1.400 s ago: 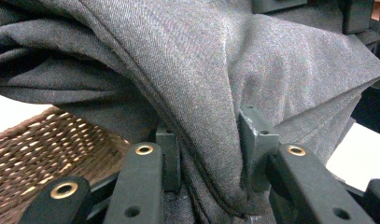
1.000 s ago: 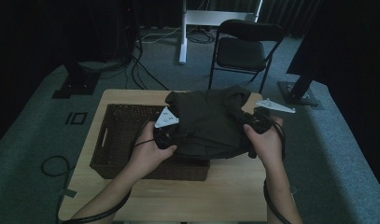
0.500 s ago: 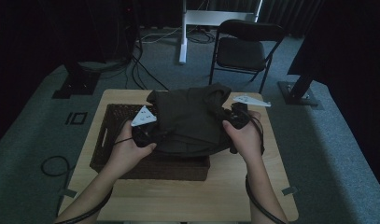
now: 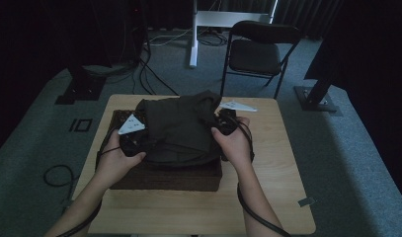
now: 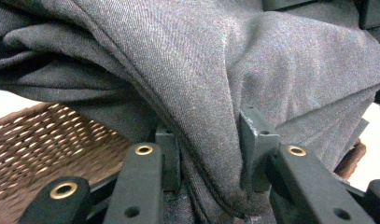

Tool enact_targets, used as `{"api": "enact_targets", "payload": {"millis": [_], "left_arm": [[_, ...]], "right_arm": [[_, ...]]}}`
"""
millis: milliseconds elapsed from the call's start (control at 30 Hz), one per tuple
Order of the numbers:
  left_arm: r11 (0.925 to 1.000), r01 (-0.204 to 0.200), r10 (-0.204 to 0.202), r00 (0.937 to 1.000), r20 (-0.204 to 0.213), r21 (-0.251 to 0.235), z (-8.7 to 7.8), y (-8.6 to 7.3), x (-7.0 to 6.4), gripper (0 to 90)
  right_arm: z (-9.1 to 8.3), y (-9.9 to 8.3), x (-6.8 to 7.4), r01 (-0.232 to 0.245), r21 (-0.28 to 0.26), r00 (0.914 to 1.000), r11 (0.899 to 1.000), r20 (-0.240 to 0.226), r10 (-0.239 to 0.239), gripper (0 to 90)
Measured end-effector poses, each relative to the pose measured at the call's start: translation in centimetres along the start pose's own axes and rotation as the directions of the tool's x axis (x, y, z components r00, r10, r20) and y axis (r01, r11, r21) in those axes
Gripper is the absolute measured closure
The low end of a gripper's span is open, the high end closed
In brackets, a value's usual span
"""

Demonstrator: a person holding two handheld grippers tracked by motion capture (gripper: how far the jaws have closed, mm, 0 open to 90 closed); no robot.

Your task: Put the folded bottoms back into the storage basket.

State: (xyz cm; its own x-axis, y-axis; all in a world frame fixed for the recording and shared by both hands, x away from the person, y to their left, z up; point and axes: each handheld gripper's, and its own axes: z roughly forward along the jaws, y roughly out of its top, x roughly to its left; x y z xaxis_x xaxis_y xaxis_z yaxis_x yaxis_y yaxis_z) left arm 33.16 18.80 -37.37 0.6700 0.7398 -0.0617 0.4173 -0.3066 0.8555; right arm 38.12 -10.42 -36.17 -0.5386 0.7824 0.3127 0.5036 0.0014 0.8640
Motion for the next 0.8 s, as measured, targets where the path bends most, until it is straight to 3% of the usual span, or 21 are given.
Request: {"api": "enact_targets", "payload": {"millis": [400, 800], "left_arm": [[0.999, 0.016, -0.014, 0.999, -0.041, 0.042, -0.2, -2.9, 2.9, 66.2], [0.9954, 0.028, -0.021, 0.9969, -0.076, 0.092, 1.0, -4.1, 5.0, 66.2]], "right_arm": [[4.6, -2.3, 1.3, -0.013, 0.038, 0.9996, 0.999, -0.026, 0.014, 68.6], [7.8, -4.4, 1.4, -0.035, 0.05, 0.9994, 0.998, 0.001, 0.035, 68.6]]}}
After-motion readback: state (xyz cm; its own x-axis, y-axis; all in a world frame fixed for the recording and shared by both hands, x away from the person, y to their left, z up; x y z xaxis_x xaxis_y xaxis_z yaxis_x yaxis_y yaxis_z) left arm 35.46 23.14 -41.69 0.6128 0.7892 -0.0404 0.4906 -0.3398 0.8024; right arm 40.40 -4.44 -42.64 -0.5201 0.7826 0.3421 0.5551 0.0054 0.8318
